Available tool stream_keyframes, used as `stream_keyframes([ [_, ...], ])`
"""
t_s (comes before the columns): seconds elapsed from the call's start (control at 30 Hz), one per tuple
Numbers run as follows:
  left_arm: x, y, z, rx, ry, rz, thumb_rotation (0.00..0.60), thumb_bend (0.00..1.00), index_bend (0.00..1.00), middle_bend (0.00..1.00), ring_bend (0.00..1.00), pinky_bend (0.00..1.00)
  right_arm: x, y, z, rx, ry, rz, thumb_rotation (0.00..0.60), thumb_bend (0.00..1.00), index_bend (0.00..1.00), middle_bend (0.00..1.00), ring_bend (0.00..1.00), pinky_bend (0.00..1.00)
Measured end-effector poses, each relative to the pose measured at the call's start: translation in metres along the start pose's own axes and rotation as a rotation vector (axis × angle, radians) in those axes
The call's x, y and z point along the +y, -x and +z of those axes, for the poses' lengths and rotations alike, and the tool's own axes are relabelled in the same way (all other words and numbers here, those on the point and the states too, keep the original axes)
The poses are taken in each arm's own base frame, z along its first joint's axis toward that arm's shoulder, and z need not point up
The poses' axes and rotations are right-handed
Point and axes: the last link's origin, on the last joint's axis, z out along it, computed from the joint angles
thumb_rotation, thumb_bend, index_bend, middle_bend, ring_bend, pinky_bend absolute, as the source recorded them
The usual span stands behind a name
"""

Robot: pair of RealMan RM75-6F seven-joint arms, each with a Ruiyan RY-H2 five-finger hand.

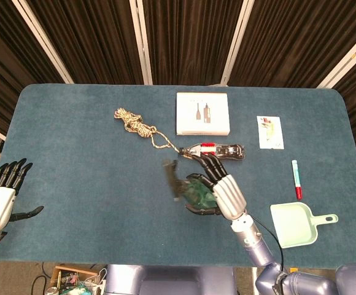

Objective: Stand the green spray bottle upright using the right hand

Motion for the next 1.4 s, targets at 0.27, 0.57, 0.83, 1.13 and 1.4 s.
stream_keyframes([
  [0.27, 0.000, 0.001, 0.000, -0.004, -0.001, 0.003, 0.600, 0.07, 0.00, 0.00, 0.00, 0.05, 0.019, 0.011, -0.014, 0.123, -0.029, 0.167, 0.600, 0.67, 0.89, 0.06, 0.00, 0.00],
  [0.57, -0.001, 0.001, 0.000, -0.006, -0.001, -0.001, 0.600, 0.07, 0.00, 0.00, 0.00, 0.05, 0.043, 0.031, -0.025, 0.157, -0.041, 0.067, 0.600, 0.67, 0.89, 0.06, 0.00, 0.00],
  [0.83, -0.001, 0.002, 0.002, -0.010, 0.003, -0.003, 0.600, 0.07, 0.00, 0.00, 0.00, 0.05, 0.052, 0.042, -0.028, 0.128, -0.033, 0.025, 0.600, 0.67, 0.89, 0.06, 0.00, 0.00],
  [1.13, 0.001, 0.002, 0.002, -0.013, 0.016, -0.002, 0.600, 0.07, 0.00, 0.00, 0.00, 0.05, 0.059, 0.061, -0.044, -0.017, -0.005, -0.004, 0.600, 0.66, 0.89, 0.07, 0.00, 0.00],
  [1.4, 0.001, 0.002, 0.002, -0.015, 0.017, -0.005, 0.600, 0.07, 0.00, 0.00, 0.00, 0.05, 0.060, 0.063, -0.049, -0.049, -0.011, -0.029, 0.600, 0.54, 0.68, 0.02, 0.00, 0.00],
])
